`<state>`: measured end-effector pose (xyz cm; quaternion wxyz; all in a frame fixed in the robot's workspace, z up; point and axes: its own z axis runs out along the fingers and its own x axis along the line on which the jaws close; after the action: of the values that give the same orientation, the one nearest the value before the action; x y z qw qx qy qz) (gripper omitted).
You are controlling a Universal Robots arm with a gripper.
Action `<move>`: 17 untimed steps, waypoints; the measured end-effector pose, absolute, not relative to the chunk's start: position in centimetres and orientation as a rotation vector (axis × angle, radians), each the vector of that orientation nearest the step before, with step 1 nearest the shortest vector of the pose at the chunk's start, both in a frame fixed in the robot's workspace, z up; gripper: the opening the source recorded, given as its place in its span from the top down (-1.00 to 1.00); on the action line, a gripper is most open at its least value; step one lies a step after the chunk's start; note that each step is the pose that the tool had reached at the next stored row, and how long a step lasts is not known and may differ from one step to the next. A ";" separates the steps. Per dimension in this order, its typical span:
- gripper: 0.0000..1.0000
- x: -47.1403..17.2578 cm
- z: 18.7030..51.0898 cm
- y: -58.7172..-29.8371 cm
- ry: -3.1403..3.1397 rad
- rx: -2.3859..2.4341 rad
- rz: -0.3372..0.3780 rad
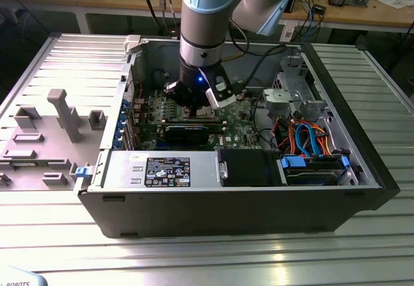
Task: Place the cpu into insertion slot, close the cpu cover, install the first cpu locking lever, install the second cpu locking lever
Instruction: 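Install the second cpu locking lever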
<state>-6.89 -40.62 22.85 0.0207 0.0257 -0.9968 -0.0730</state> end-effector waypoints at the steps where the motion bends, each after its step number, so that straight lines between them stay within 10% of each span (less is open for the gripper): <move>1: 0.79 -7.0 22.8 -40.6 -3.090 0.087 -0.230; 17: 0.79 -8.1 22.3 -41.3 -3.080 0.190 -0.242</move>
<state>-8.08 -41.31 22.34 0.0233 0.0615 -0.9948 -0.0781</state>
